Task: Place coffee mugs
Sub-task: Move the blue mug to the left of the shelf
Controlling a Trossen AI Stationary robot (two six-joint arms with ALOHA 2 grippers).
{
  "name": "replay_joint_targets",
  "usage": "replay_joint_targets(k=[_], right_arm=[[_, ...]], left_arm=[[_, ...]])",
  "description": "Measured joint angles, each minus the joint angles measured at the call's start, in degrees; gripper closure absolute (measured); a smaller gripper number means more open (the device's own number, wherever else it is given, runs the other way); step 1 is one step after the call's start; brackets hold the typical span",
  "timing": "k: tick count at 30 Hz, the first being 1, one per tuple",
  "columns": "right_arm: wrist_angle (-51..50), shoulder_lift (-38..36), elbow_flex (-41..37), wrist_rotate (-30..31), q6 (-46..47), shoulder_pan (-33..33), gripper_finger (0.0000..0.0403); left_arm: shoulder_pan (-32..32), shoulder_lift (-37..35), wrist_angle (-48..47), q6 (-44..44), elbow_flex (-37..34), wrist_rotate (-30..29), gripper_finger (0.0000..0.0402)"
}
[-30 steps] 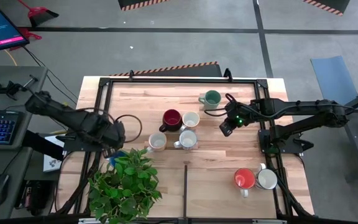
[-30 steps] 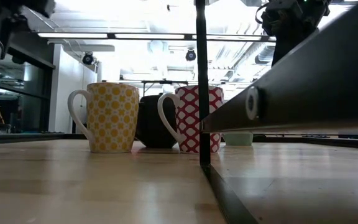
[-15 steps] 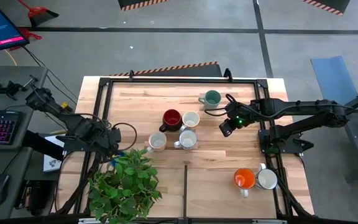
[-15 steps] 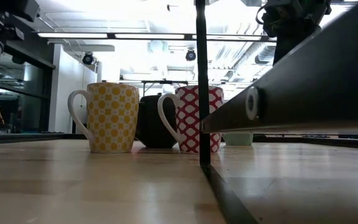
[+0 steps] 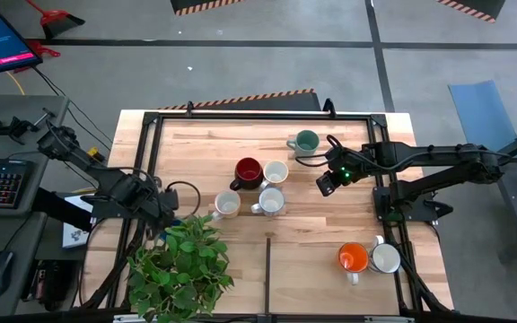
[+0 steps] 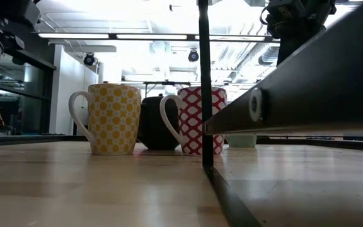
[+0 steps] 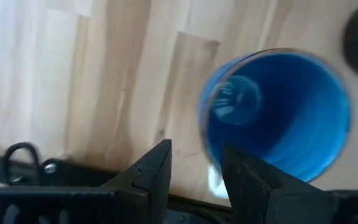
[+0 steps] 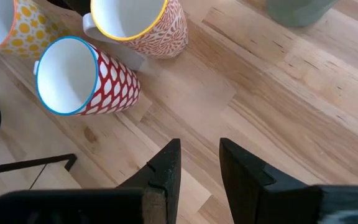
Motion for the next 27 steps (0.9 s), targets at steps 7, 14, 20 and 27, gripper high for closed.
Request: replay_joint_targets(k=[7,14,20,27], right_arm=[[0.0,0.0,0.0,0.51,-0.16,0.0,0.0313],[0.02,0.0,0.0,1.14,-0.17,0.0,0.0313],[0.0,-0.02,0.0,1.16,-0.2,0.0,0.0313],[0.0,-0.02,0.0,1.16,-0.83,0.0,0.0313]], left_arm=[[0.0,0.35,3.02,-0.02,0.01,0.51,0.0275],[0.0,3.45,2.98,0.04,0.01,-0.4,0.0275],[0.0,6.3,3.65,0.43,0.01,-0.41,0.0275],[0.04,9.19,6.78,3.16,0.01,-0.6,0.0275]])
